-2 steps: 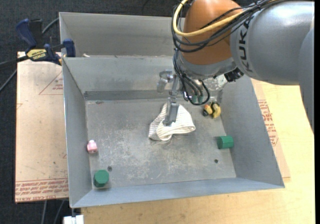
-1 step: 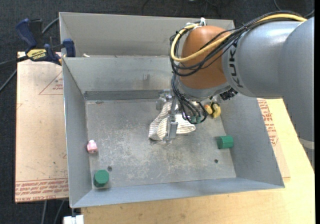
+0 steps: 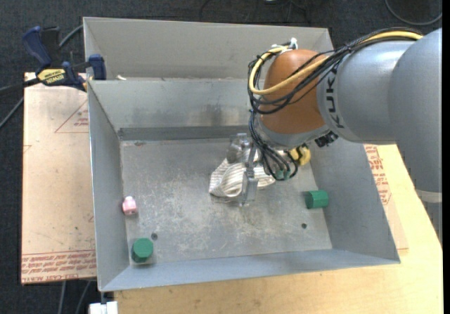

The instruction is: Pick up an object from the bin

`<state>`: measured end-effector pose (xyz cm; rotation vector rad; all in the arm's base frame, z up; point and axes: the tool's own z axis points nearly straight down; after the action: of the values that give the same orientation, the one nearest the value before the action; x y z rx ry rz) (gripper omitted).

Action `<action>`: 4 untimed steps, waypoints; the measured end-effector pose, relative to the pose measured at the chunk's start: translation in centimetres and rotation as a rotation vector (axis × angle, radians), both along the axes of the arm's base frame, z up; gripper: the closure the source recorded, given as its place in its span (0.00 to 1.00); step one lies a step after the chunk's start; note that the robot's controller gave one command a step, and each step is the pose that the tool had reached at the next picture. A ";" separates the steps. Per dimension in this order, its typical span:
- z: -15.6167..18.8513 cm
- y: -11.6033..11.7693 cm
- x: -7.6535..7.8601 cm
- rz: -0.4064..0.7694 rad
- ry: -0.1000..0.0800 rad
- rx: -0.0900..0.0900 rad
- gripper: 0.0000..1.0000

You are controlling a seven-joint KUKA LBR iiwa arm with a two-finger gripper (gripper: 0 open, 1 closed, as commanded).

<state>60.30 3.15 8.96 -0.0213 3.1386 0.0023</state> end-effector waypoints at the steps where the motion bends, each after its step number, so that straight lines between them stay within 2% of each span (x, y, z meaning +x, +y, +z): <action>1: -1.8 -0.7 -0.3 0.000 -0.007 0.003 1.00; 2: -1.8 -0.7 -0.3 0.000 -0.007 0.003 1.00; 3: 8.4 1.6 -1.2 -0.203 -0.009 0.006 1.00; 4: 8.4 1.6 -1.2 -0.204 -0.009 0.006 1.00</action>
Offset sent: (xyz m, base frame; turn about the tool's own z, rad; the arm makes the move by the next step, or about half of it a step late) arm 0.0000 0.0000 0.0000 0.0000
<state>59.07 4.75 17.38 0.2972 3.1157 0.0107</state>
